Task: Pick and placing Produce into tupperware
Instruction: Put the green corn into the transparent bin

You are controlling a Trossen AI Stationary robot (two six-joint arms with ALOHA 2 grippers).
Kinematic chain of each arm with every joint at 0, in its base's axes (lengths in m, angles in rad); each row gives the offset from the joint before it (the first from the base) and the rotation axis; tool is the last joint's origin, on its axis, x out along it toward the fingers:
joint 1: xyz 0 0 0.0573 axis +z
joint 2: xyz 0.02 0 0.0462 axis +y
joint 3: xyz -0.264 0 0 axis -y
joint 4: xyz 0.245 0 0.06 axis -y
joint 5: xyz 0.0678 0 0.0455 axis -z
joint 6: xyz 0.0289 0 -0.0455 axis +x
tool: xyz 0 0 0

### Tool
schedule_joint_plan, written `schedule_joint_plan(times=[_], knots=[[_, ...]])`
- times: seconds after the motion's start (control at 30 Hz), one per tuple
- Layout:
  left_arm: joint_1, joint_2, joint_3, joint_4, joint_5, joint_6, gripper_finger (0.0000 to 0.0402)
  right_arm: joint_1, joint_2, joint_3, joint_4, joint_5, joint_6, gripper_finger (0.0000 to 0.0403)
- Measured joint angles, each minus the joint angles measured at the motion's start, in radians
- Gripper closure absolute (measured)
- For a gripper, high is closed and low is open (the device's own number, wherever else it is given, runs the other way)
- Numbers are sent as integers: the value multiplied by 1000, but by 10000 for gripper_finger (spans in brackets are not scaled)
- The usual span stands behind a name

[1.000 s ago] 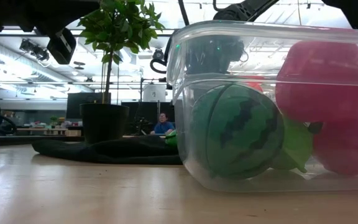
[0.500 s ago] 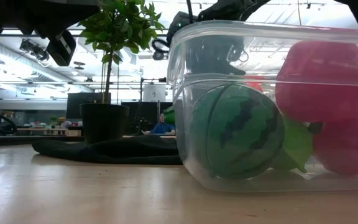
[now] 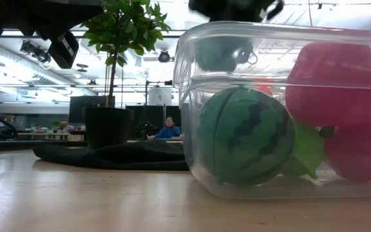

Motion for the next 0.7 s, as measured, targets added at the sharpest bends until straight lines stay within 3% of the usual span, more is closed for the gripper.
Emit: schedule_joint_plan(times=[0.23, 0.43, 0.7], knots=[[0, 0, 0, 0, 0, 0, 396, 115, -47, -2, -1, -16, 118, 176], [0, 0, 0, 1, 0, -1, 380, 199, -26, -4, -9, -14, 187, 179], [0, 0, 0, 3, 0, -6, 396, 265, 6, -36, -14, -11, 280, 178]])
